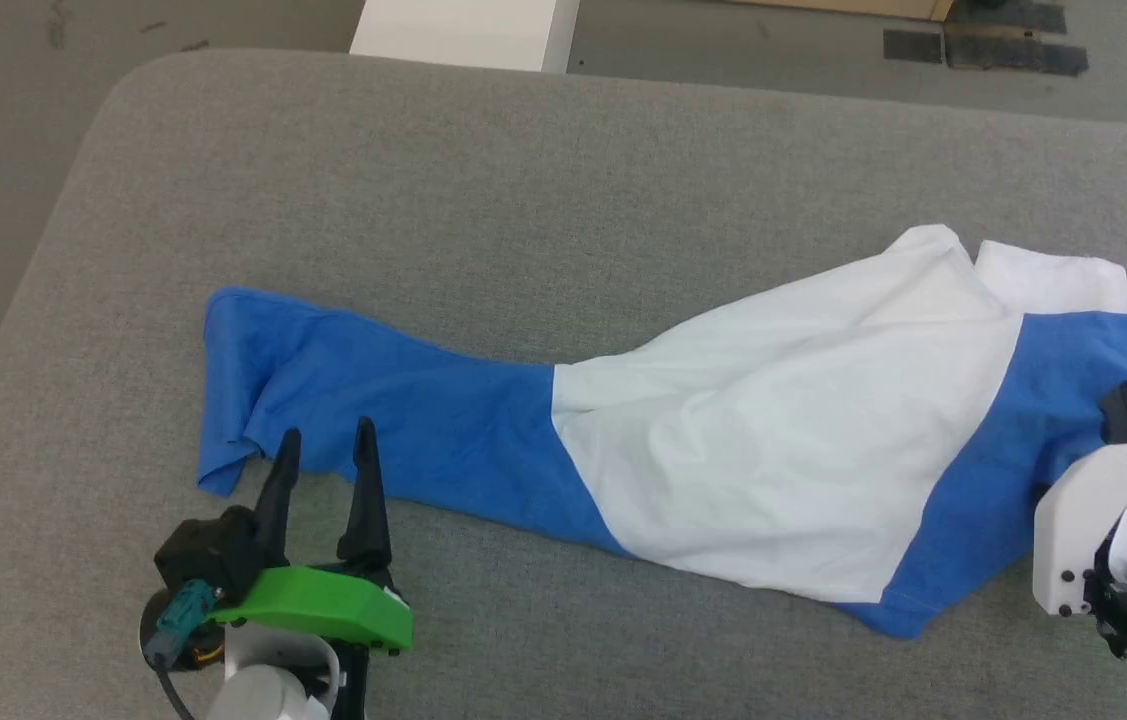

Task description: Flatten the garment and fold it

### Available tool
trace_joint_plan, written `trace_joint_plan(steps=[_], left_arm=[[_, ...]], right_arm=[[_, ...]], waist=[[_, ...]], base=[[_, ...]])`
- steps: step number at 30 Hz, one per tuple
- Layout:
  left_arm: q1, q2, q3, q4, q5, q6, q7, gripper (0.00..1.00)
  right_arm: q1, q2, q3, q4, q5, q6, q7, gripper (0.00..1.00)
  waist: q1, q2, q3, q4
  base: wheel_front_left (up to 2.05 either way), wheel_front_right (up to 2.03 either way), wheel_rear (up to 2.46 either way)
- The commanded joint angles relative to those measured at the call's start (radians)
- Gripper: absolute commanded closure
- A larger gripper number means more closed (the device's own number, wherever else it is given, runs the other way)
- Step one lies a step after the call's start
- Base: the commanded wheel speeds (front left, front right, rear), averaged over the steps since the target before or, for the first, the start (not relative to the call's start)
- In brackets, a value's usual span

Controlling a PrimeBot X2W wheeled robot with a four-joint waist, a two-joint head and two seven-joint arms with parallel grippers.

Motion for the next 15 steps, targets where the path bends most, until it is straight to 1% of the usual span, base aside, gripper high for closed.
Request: trace_joint_plan(steps=[1,3,5,8,11,14,15], left_arm=[[-0.007,-0.006,-0.001,0.014,-0.010,-0.001,0.008,0.00],[-0.008,-0.006,-0.002,0.021,-0.029,0.005,0.039,0.00],[-0.003,-0.008,-0.007,0.026,-0.070,0.020,0.125,0.00],[0.012,-0.010,-0.022,0.022,-0.175,0.077,0.336,0.00],[0.017,-0.011,-0.056,-0.016,-0.279,0.120,0.502,0.00],[0.007,-0.011,-0.102,-0.027,-0.308,0.165,0.630,0.00],[-0.003,-0.011,-0.115,-0.024,-0.308,0.176,0.658,0.00]], right_arm=[[0.032,0.008,-0.004,0.016,0.009,-0.001,0.002,1.00],[0.044,0.011,-0.017,-0.003,0.016,-0.001,0.001,1.00],[0.059,0.015,-0.029,-0.025,0.018,-0.001,0.000,1.00],[0.081,0.022,-0.034,-0.051,0.021,-0.001,0.003,1.00],[0.097,0.030,-0.035,-0.069,0.024,-0.001,0.008,1.00],[0.109,0.041,-0.032,-0.089,0.028,-0.001,0.014,1.00],[0.112,0.044,-0.029,-0.096,0.029,-0.001,0.017,1.00]], waist=[[0.0000,0.0000,-0.021,-0.002],[0.0000,0.0000,-0.039,-0.004],[0.0000,0.0000,-0.055,-0.006],[0.0000,0.0000,-0.075,-0.012],[0.0000,0.0000,-0.080,-0.017],[0.0000,0.0000,-0.074,-0.026],[0.0000,0.0000,-0.069,-0.030]], base=[[0.00,0.00,0.00],[0.00,0.00,0.00],[0.00,0.00,0.00],[0.00,0.00,0.00],[0.00,0.00,0.00],[0.00,0.00,0.00],[0.00,0.00,0.00]])
